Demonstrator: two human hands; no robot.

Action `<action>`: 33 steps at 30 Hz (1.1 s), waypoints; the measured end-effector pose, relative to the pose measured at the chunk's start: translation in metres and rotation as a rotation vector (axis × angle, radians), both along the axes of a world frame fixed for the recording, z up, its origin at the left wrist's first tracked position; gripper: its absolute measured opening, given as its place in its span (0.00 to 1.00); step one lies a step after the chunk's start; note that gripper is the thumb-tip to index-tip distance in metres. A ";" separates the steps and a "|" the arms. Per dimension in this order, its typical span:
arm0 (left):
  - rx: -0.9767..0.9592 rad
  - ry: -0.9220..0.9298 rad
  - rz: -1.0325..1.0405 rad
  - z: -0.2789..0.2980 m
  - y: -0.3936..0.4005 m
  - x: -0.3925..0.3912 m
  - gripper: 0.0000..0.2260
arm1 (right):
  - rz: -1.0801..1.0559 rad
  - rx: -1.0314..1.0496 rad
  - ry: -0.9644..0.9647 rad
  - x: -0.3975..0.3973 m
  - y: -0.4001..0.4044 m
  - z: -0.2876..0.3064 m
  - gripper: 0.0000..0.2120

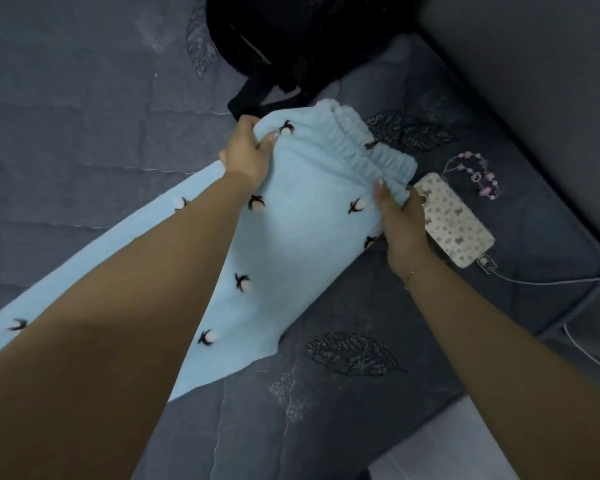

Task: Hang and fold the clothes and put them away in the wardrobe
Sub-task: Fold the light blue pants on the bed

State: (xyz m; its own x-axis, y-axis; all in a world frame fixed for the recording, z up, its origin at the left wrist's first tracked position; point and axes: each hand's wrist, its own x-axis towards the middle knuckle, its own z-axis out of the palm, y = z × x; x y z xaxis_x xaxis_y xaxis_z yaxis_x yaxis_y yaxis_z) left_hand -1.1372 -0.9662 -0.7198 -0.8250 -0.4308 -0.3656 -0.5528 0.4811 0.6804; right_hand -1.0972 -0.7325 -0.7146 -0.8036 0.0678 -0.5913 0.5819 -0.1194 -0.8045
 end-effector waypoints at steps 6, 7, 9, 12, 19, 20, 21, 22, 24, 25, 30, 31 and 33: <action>-0.102 0.309 -0.156 0.042 0.020 0.129 0.17 | 0.024 -0.140 -0.258 0.093 -0.016 0.010 0.20; -0.138 0.304 -0.194 0.044 0.027 0.168 0.13 | 0.080 -0.123 -0.303 0.114 -0.020 0.011 0.18; -0.199 0.199 -0.271 0.046 0.040 0.245 0.11 | 0.169 -0.088 -0.371 0.148 -0.026 0.013 0.17; -0.305 -0.084 -0.380 0.030 0.051 0.325 0.28 | 0.258 -0.068 -0.402 0.172 -0.033 0.015 0.15; -0.494 -0.168 -0.249 0.006 0.055 0.306 0.29 | 0.292 -0.059 -0.393 0.156 -0.037 0.019 0.17; -0.471 -0.137 -0.189 0.009 0.050 0.299 0.26 | 0.286 -0.069 -0.382 0.148 -0.036 0.019 0.18; -0.413 -0.099 -0.154 0.014 0.043 0.292 0.24 | 0.271 -0.089 -0.366 0.138 -0.035 0.020 0.20; -0.337 -0.060 -0.140 0.019 0.032 0.287 0.21 | 0.239 -0.121 -0.351 0.126 -0.034 0.021 0.21; -0.191 -0.014 -0.147 0.034 0.008 0.281 0.16 | 0.147 -0.213 -0.312 0.098 -0.036 0.024 0.22; -0.167 0.007 -0.164 0.042 -0.005 0.279 0.17 | 0.112 -0.257 -0.296 0.083 -0.039 0.027 0.21; -0.126 -0.033 -0.257 0.044 -0.054 0.243 0.19 | 0.037 -0.332 -0.291 0.041 -0.068 0.042 0.21; -0.093 -0.090 -0.262 0.038 -0.058 0.236 0.18 | 0.033 -0.310 -0.254 0.041 -0.074 0.047 0.21; -0.090 -0.146 -0.252 0.028 -0.058 0.227 0.16 | 0.059 -0.230 -0.137 0.048 -0.084 0.059 0.21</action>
